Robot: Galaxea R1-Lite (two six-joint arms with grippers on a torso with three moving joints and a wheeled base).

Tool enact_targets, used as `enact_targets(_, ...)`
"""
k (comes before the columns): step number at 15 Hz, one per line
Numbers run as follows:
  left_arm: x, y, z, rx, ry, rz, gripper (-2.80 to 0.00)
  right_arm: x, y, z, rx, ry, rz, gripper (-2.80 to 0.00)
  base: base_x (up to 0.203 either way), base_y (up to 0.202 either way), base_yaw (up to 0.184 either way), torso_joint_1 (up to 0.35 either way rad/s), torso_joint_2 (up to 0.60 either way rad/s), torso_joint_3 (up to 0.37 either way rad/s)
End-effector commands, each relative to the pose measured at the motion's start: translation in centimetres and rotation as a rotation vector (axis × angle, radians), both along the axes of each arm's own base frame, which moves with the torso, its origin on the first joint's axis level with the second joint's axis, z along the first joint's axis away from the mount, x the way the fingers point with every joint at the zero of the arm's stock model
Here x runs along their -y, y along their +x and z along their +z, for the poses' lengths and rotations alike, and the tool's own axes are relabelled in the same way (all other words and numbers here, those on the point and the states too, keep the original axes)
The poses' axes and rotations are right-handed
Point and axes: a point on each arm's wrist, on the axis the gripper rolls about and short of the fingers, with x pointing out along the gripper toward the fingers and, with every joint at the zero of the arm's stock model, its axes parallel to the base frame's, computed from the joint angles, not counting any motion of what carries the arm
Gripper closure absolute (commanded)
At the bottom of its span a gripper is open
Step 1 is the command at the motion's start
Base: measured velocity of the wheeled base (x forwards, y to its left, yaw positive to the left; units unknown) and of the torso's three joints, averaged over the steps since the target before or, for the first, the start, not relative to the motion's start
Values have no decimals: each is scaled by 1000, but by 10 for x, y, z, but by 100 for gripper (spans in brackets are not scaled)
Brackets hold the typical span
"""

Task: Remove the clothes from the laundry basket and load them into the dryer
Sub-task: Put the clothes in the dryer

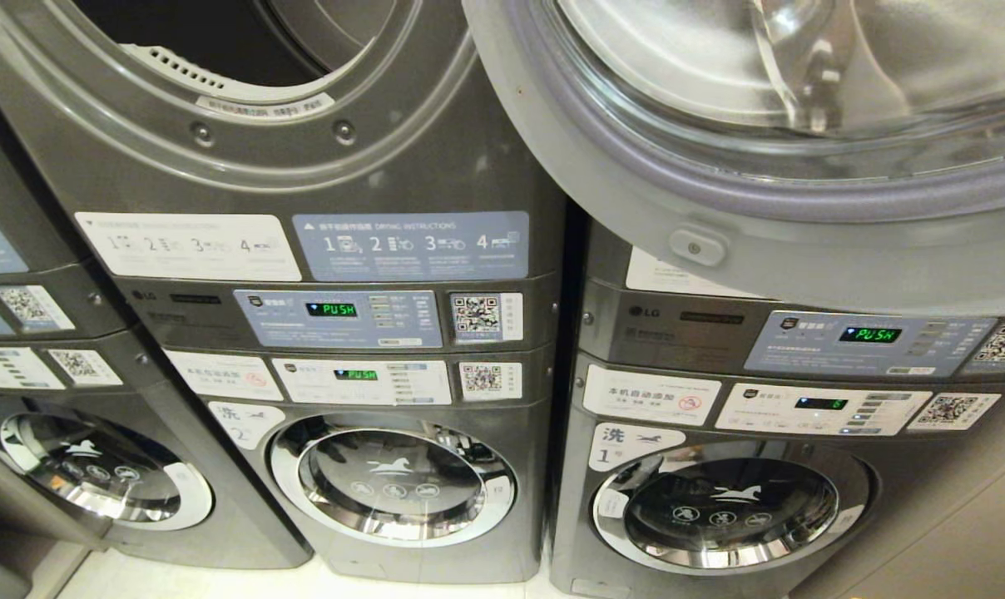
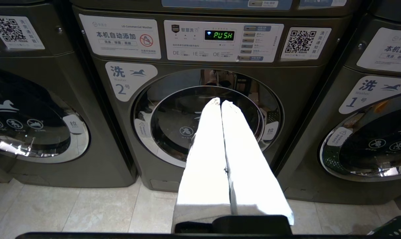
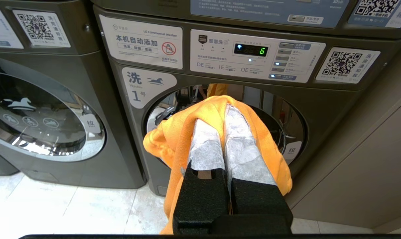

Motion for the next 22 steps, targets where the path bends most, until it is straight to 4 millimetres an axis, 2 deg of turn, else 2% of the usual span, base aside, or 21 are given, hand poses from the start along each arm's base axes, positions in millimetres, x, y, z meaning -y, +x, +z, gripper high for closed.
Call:
enact_targets(1,0,0,0,-2,0,0,0,0,0,0,0,0,1,0,0,0,0,64,-101,-57)
enact_targets(22,0,0,0,-1,0,0,0,0,0,0,-1,6,-1,0,0,0,0,60,-115,-59)
